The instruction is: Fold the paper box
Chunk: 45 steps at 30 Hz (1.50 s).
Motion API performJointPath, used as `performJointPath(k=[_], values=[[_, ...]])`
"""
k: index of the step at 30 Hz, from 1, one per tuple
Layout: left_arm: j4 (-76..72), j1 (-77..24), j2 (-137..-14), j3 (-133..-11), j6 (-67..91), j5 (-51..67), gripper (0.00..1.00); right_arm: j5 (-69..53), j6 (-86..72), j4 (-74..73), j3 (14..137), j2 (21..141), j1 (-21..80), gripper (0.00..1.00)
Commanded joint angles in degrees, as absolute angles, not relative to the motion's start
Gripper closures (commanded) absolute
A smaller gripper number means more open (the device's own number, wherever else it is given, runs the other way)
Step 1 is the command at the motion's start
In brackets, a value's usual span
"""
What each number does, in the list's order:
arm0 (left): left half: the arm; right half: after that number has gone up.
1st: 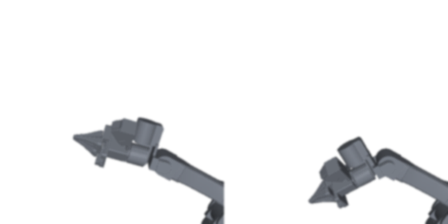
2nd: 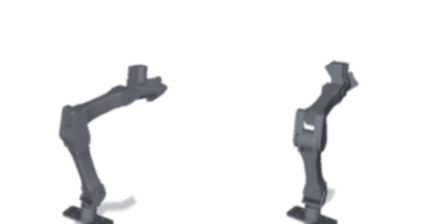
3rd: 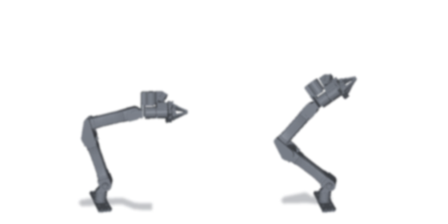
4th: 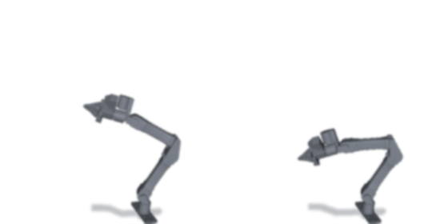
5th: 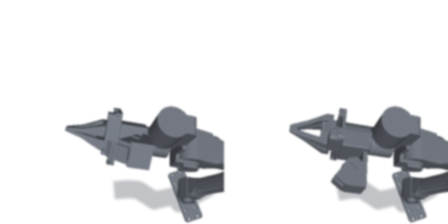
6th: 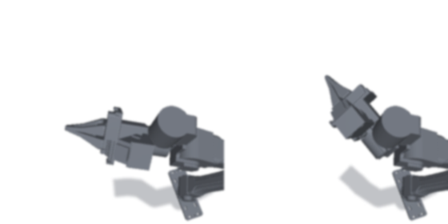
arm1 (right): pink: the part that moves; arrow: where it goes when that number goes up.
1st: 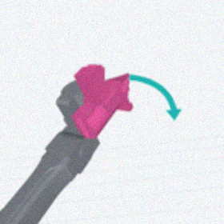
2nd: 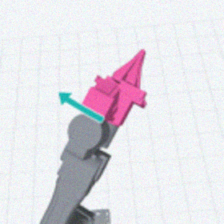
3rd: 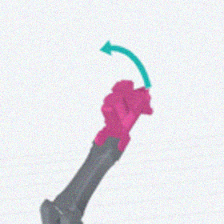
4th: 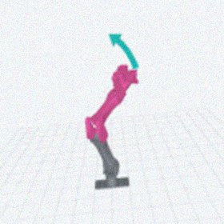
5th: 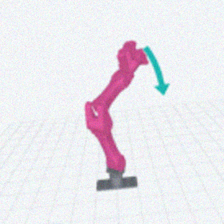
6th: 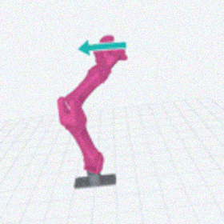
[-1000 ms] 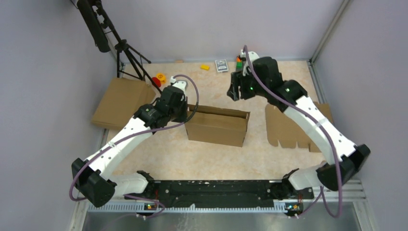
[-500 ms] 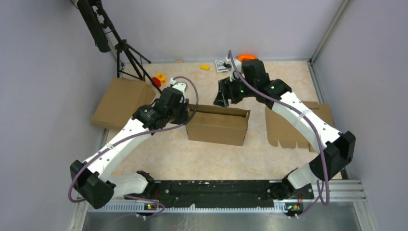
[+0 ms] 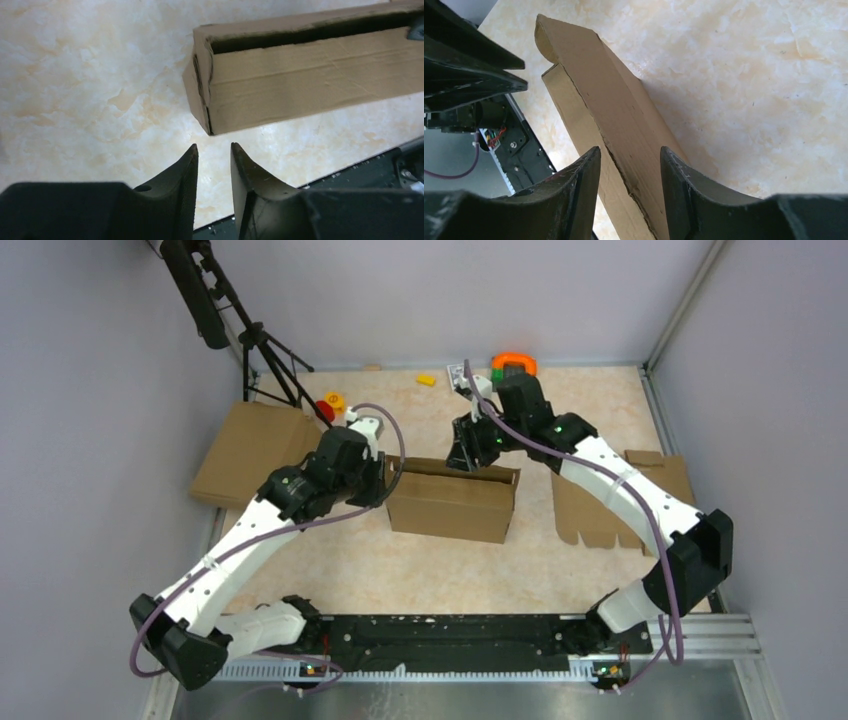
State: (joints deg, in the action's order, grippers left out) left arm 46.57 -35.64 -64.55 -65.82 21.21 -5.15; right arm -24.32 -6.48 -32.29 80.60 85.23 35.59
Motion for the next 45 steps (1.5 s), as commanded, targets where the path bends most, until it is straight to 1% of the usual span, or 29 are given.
performJointPath(k=[1,3,4,5,8,16,20,23,25,27,28,31,34,39,45], values=[[48.44,-35.78,-60.74,-66.65,21.93,2.59,0.77,-24.91,-4.27,-29.87,80.52,83.82,36.72,0.54],[48.08,-35.87,-60.28,-65.20,23.02,7.37,0.93,-24.62,-4.01,-29.77,80.37,83.79,36.91,0.55],[46.77,-36.05,-60.03,-64.03,23.76,9.40,0.99,-24.60,-3.94,-29.71,80.29,83.84,36.98,0.56],[44.69,-36.36,-59.60,-62.40,24.60,11.07,1.00,-24.63,-3.83,-29.60,80.21,83.78,37.00,0.58],[36.81,-38.15,-59.18,-57.66,27.55,14.16,1.00,-24.44,-3.78,-28.56,79.48,83.42,37.39,0.59],[17.04,-44.94,-60.15,-49.52,31.78,10.49,1.00,-24.04,-3.12,-27.95,78.02,82.14,37.79,0.60],[10.24,-46.17,-60.65,-45.88,31.51,7.79,1.00,-24.24,-2.59,-28.50,77.82,82.54,37.87,0.54],[7.13,-46.51,-61.48,-44.20,31.09,6.68,1.00,-24.12,-1.61,-29.41,78.02,83.02,37.88,0.46],[5.10,-46.70,-61.69,-43.45,30.65,6.20,1.00,-23.85,-0.87,-29.83,78.04,83.25,37.88,0.38],[3.52,-46.93,-61.81,-42.74,30.27,5.76,1.00,-24.39,-0.37,-30.33,78.31,83.66,37.88,0.35],[3.09,-46.97,-61.97,-42.53,30.12,5.64,1.00,-25.06,-0.28,-30.56,78.51,83.92,37.88,0.36],[1.32,-46.99,-62.30,-41.72,29.97,5.16,1.00,-26.51,-0.32,-31.38,79.24,84.99,38.28,0.43],[0.45,-46.96,-62.55,-41.01,30.15,4.28,1.00,-26.54,1.57,-31.75,79.16,85.11,38.88,0.49],[-2.10,-46.93,-62.80,-39.73,30.84,3.67,1.00,-26.73,2.12,-32.00,78.50,84.49,39.34,0.54],[-2.59,-46.94,-63.53,-39.58,30.76,3.04,1.00,-26.52,2.26,-32.01,77.24,83.85,39.92,0.55]])
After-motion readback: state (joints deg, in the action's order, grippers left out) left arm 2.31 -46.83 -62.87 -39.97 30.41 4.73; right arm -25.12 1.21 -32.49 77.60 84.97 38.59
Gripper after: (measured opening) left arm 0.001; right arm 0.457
